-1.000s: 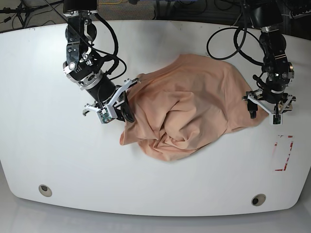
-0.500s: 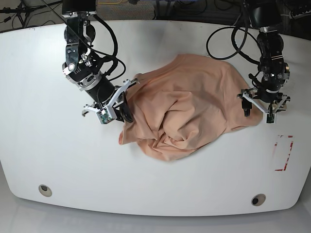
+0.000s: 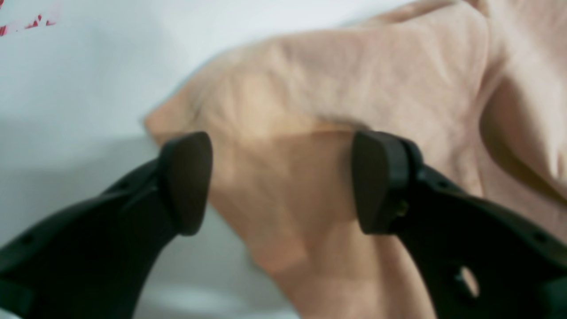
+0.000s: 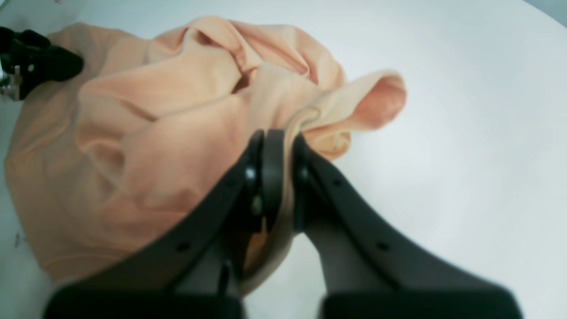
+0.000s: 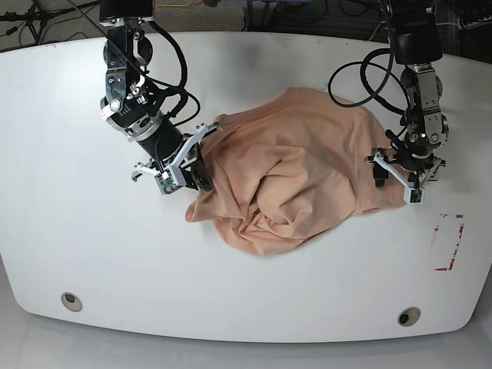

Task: Fold the T-shirt properly
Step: 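Release and regrasp the shirt edge with the left gripper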

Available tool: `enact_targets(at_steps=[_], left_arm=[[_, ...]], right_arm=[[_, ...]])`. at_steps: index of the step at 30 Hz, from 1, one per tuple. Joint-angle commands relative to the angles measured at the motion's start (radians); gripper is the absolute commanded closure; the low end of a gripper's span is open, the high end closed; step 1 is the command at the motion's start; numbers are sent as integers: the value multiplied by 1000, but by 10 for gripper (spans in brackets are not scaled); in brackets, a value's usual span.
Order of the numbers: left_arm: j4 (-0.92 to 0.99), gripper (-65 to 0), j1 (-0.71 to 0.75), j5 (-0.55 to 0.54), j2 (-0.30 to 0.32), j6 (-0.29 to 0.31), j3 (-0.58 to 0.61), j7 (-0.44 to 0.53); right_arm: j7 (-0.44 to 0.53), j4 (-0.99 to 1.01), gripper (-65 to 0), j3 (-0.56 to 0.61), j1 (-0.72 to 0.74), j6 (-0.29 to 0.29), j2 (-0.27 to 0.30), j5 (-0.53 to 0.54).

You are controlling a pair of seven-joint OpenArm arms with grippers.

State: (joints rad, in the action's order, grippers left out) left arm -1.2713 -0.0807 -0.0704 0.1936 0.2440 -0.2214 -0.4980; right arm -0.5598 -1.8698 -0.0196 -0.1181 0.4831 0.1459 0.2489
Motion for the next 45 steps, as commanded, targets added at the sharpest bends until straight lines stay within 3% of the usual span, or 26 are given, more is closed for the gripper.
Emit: enact_targets(at_steps=[1,17,27,35,39,45], left_arm=[[25,-422,-16,22,15,-5,2,-22],[118,-454,-32,21,50,-2,20,-12],[112,-428,-24,26,46,9,88,0],[75,-404,-11,25,45,19,121,-1],[-27,-432,19,23,39,19,136,-17],[-73,-424,38,18,38,19,131,-27]], right_arm=[[27,-18,0,-4,11,3,5,15],[22,-24,-2,-5,7,0,8,12],[23,-20,-2,-8,6,0,8,14],[21,-18,-2,-8,8,-1,8,14],[23,-12,-3,-9,9,-2,9,14],[24,-10,-4,-10,8,-1,8,13]])
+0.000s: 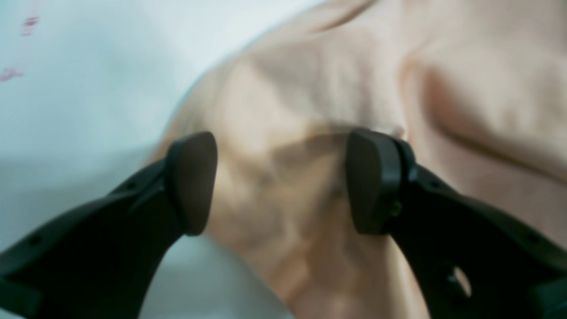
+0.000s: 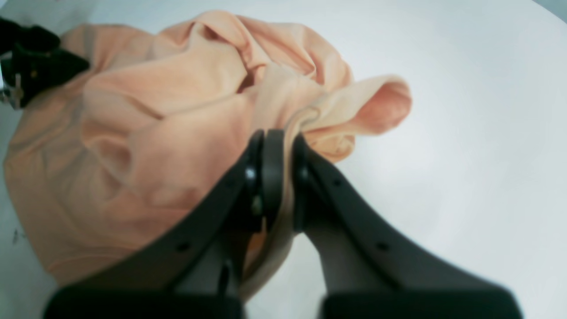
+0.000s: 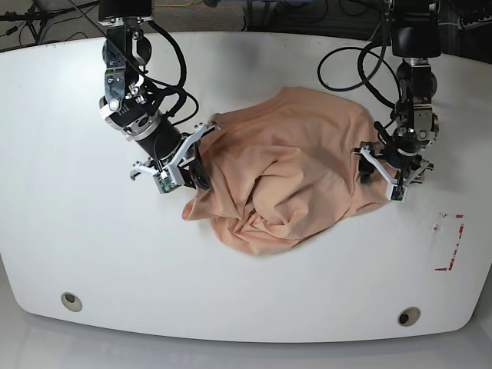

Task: Fold the T-shirt properly
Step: 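Release and regrasp the shirt edge with the left gripper, then drag the held shirt edge away from the left gripper with the right gripper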

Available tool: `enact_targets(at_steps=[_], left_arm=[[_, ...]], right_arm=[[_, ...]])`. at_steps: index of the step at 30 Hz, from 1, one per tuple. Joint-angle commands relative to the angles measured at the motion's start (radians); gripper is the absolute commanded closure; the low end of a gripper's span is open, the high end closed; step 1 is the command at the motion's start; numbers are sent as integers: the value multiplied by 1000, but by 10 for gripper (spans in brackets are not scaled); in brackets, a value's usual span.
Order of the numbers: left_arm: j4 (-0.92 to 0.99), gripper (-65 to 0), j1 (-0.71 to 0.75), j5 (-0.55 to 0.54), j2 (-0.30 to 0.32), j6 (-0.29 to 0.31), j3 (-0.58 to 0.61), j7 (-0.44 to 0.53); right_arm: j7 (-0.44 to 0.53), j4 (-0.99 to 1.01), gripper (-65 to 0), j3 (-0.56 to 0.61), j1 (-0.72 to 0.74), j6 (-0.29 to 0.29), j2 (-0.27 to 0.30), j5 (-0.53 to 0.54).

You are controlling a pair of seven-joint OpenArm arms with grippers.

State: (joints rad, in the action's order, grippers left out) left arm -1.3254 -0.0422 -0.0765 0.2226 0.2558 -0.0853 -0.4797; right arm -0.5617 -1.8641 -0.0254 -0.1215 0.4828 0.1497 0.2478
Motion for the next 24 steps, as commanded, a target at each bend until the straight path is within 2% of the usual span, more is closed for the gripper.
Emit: enact_targets(at_steps=[1,4,6,10,24], left_arm=[[-20,-414,2,23,9,7,-8,-47],[-20,-374,13,20,10,8,-16,-48],[-45,-274,38,4,13,12,-14,-71],[-35,-196,45,3,17,17,-16,-70],[-15,-99,48,-7,33,18,-32,-61]], right_arm=[[26,-16,-4,-4,12,0,4,14],[25,-16,-3,-3,11,0,4,15],[25,-25,-1,-1,10,0,3,14],[25,-25,0,0,10,-1,2,15],[26,-27,-1,-4,16,0,15,12]])
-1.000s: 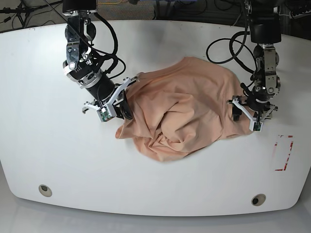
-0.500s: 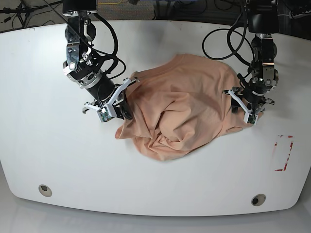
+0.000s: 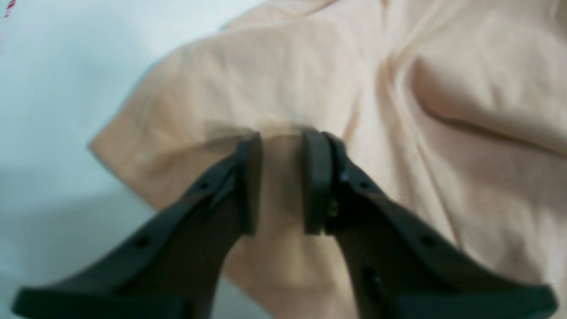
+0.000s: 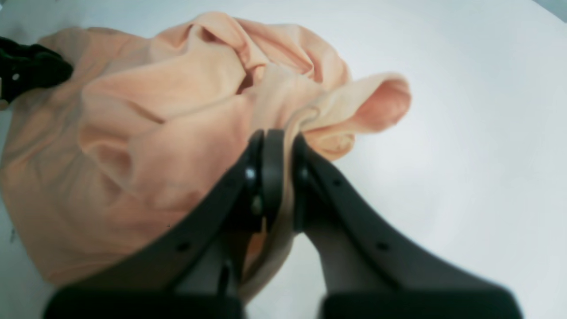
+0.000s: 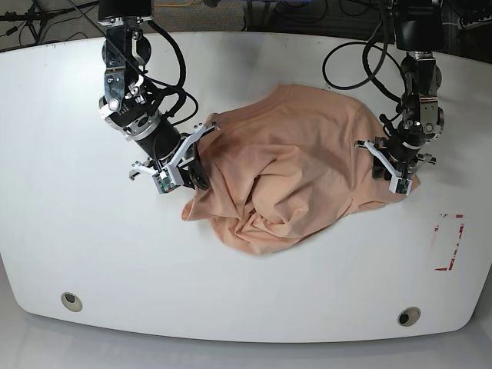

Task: Fold the T-shirt properly
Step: 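Drag the held shirt edge away from the left gripper with the right gripper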

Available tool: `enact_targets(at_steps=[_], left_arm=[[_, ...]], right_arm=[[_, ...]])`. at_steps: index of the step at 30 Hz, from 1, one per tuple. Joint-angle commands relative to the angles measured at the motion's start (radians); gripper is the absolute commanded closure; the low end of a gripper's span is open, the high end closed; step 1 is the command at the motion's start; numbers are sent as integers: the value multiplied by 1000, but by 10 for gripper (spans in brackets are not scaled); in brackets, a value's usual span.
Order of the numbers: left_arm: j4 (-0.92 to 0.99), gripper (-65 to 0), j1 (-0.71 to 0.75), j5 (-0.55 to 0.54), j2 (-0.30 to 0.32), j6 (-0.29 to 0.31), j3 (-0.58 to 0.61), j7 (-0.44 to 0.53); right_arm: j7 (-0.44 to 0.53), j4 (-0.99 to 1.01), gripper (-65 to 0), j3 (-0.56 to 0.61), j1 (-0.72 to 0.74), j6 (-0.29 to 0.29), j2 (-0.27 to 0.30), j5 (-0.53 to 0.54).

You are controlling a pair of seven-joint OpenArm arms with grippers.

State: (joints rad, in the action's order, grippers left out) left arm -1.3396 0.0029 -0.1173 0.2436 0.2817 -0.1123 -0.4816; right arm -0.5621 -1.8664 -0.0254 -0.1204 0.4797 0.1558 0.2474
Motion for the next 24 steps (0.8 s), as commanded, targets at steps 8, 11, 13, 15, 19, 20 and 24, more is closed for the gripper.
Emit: enact_targets(at_steps=[8,11,13,15,19,20,24], left_arm=[[-40,-36,-12,26,15,-10,-18,-68],[-56,-28,-16,27,13,-11,-19,-73],[-68,-23,-19,27,12,-12,-18,-76],[-94,-10,-18,21,11,-10,-25,-86],[-130,0,-17,13,10,-7,-36,-96],[-135,0,-16,13,10,-7,-37,-98],[-148,-2,-13,11,11,-7,-44,-98]], right_arm=[[23,-32,-1,-3,12,1,15,11],[25,-33,-1,-3,13,0,15,10],[26,-33,-2,-4,14,0,15,11],[26,-28,-2,-6,23,0,13,11],[27,-24,-3,-8,36,-1,11,12],[26,-23,-3,-8,37,-2,10,12],[26,-23,-2,-11,48,-2,9,11]])
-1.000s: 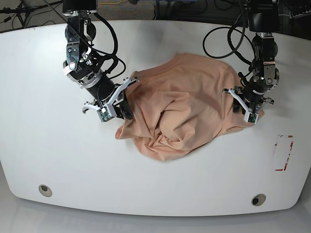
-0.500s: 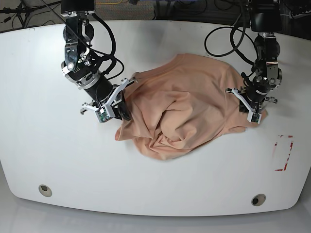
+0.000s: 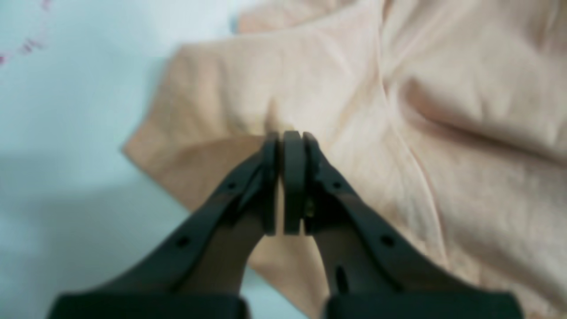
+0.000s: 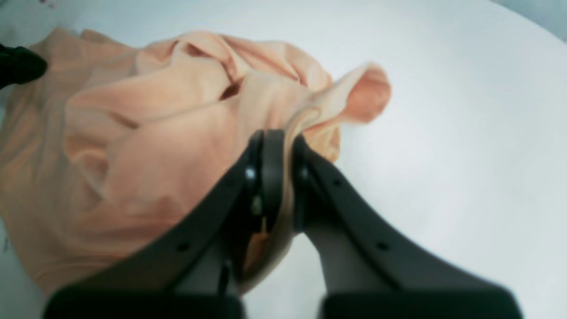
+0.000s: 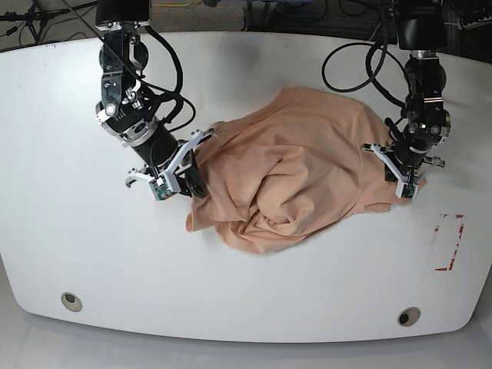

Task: Fold the T-shirt properly
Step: 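Drag the held shirt edge away from the left gripper with the right gripper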

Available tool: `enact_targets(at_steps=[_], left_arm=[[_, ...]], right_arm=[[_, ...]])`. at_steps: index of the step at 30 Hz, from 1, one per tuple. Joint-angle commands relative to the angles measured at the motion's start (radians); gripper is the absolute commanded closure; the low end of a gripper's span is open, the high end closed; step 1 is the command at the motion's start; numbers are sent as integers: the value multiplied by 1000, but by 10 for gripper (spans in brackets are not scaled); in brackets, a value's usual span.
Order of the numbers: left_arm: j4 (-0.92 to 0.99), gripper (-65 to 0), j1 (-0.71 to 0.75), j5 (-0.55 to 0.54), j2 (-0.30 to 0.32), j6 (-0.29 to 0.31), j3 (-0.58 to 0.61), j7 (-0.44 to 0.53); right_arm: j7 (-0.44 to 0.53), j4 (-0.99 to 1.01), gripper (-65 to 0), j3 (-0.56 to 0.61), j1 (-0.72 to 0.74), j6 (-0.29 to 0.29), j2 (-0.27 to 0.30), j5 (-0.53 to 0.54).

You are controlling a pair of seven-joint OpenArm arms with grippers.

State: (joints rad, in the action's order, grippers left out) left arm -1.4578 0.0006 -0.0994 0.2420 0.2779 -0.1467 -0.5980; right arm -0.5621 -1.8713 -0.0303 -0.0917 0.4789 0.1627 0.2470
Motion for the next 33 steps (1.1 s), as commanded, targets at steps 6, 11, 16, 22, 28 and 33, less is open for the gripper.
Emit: enact_targets(at_steps=[6,11,16,22,28,33], left_arm=[[-58,-18,-8,-16,22,-1,-39,35],[-64,-40,-14,-22,32,2,-55,45],[-53,-143,-27,-20,42,4,-50,65],[-78,-131,-41,-21,35,1,-44,51],[-147,-59,-67,-18,26,3,-54,-12],[-186,-48,-77,-17,13,7,-73,-31]], right_arm=[[26,-18,-2,-9,37,-1,2,9],[28,-15,-4,-4,46,-1,2,9],[32,-12,-4,1,88,-2,2,12],[33,-12,-4,1,153,-1,3,11],[13,-15,-5,-5,252,2,-5,6],[11,-16,-7,-8,267,1,-3,8]])
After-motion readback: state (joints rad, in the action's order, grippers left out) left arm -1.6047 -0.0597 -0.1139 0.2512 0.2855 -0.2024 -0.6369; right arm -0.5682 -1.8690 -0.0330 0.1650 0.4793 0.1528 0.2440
